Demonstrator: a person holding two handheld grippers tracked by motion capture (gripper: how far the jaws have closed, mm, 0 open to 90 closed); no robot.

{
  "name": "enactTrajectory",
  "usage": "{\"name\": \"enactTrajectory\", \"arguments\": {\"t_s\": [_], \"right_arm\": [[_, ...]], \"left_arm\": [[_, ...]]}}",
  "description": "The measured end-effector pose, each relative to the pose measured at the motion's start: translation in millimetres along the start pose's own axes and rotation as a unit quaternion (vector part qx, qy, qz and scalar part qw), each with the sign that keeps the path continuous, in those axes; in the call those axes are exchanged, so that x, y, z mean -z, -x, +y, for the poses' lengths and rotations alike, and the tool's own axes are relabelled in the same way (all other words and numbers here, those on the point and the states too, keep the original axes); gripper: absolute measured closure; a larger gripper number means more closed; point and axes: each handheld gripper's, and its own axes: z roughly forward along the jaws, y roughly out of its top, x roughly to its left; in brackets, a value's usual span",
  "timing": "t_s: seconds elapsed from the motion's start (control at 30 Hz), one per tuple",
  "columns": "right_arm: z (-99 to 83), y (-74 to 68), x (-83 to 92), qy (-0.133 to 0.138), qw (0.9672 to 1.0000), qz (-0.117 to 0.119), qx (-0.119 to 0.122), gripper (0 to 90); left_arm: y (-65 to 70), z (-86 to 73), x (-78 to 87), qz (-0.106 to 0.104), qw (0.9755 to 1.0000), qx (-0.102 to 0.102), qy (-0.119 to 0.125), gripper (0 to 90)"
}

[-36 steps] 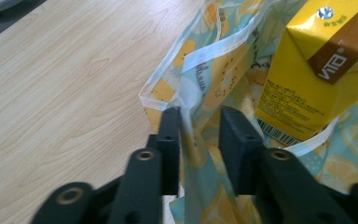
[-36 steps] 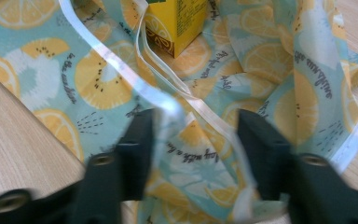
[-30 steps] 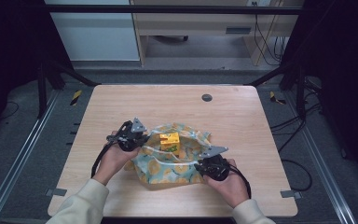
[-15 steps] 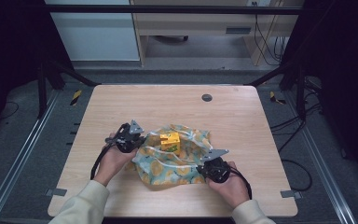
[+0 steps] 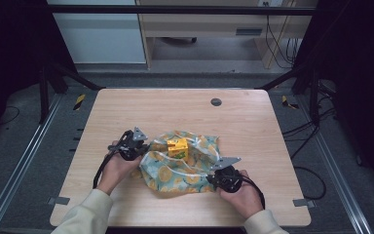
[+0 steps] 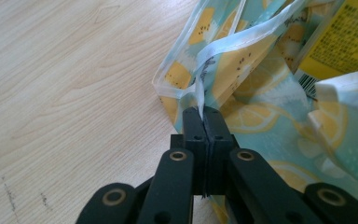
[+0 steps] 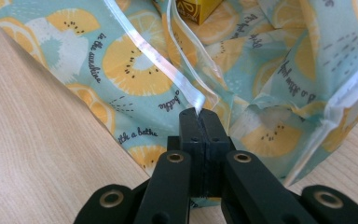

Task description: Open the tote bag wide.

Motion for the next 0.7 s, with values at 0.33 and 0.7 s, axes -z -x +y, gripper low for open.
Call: {"name": "enactTrajectory", "arguments": {"t_s": [0.33, 0.7], "right_arm": [[-1.6, 0.7, -0.8, -0.007, 1.0000, 0.007, -0.001, 90.0], [-3.6, 1.5, -3.1, -0.015, 0.9998, 0.010, -0.006, 90.0]], "left_arm": [[-3.2, -6.2, -5.1, 0.001, 1.0000, 0.004, -0.006, 89.7], [-4.3, -10.8, -8.2, 0.000, 0.9999, 0.005, -0.012, 89.6]]}}
